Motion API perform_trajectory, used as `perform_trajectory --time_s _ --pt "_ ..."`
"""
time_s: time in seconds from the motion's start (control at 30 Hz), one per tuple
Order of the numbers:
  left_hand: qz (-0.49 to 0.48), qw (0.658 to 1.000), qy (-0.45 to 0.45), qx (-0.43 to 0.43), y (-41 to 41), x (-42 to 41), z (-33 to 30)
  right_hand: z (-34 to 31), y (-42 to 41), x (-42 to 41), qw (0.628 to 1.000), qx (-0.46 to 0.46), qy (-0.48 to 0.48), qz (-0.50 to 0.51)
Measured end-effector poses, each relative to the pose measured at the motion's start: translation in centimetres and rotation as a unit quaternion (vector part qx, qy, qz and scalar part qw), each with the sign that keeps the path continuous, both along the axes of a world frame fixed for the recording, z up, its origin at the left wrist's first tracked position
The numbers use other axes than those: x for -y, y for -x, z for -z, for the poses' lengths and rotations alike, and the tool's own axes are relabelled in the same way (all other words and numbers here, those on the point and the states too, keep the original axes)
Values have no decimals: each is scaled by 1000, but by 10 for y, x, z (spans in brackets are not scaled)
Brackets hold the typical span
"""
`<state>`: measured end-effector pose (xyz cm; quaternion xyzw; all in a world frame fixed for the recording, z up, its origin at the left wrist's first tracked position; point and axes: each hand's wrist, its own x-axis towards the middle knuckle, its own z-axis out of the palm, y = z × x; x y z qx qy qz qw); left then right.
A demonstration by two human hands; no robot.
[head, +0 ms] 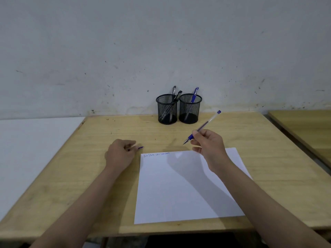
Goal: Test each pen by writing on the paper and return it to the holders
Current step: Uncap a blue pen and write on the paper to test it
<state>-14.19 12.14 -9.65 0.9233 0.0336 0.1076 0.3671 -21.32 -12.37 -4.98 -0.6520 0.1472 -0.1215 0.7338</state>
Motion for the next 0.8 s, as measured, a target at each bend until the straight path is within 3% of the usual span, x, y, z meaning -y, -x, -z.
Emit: perform_trajectory --time_s 0.2,0.3,0.4,0.53,0.8 --pt "91 992 38 74 32 -5 -2 10 -8 -17 1000 -2 1 -8" --pt "196 975 -43 91 56 -9 -2 14 -14 -25 1000 -9 1 -13" --pt "258 957 -122 46 72 -14 4 17 -21 -31 999 -21 -17 -28" --pt "261 946 -191 -4 77 -14 10 20 -27 -36 999 0 18 -38" --pt "253 948 -191 -1 78 -12 11 31 -34 -37 992 4 120 -47"
